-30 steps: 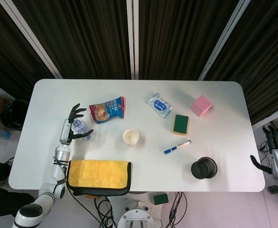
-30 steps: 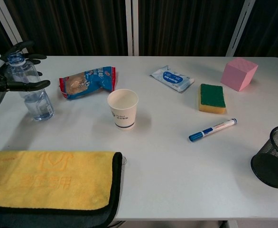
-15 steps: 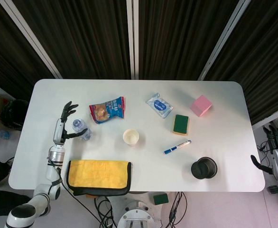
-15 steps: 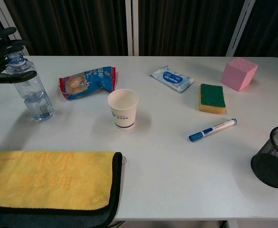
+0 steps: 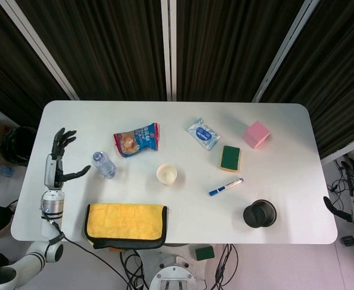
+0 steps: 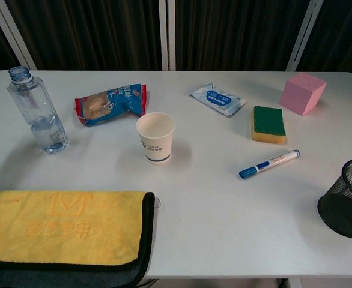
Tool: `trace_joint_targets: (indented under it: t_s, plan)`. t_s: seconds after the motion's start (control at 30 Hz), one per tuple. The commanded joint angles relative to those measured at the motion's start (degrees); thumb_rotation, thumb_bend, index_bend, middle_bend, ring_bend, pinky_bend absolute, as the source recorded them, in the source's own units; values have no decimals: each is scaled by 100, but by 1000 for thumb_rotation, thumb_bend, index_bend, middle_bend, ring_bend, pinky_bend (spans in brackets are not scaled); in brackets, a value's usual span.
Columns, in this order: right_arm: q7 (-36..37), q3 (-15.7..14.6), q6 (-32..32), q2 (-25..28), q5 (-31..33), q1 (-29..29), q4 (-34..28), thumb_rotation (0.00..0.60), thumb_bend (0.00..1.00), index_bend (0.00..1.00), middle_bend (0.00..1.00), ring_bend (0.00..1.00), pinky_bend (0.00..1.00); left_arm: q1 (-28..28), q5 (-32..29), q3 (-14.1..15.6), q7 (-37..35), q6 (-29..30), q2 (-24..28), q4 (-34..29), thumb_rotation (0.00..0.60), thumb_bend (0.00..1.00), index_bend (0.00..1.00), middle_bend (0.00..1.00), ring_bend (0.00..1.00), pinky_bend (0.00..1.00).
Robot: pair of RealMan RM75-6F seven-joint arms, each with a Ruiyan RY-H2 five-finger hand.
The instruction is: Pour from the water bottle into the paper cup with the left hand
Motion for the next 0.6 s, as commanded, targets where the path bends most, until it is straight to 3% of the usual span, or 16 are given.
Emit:
trace_joint_targets:
  t_s: [0.03,0.13,0.2,0.37,0.47,0.6]
  plan:
    - [20,-5,7,-10,8,-14,32,513,238,0,0,0,0,326,421,470,1016,114,1027,-915,447,0,117,168,94,196]
    - [16,-32,-7,1,4,-31,90,512,238,0,0,0,0,526,666,896,2991,-67,2085,-1906,455,0,143,165,96,210]
    - [27,-69,-36,-1,-23,-34,143,512,238,0,0,0,0,686,623,930,4192,30,2503,-2510,459,0,141,150,82,209]
    - [66,-177,-124,-81,-42,-70,376,513,237,0,0,0,0,1172,643,1198,6911,316,3156,-3357,352,0,86,108,52,190]
    - [55,-238,-206,-122,-23,-88,491,514,236,0,0,0,0,1355,667,1444,7971,167,3358,-3680,349,0,32,61,27,183]
    - [-145,-286,-290,-199,-3,-85,620,512,235,0,0,0,0,1429,526,1569,8569,-203,3520,-4023,348,0,6,43,14,159]
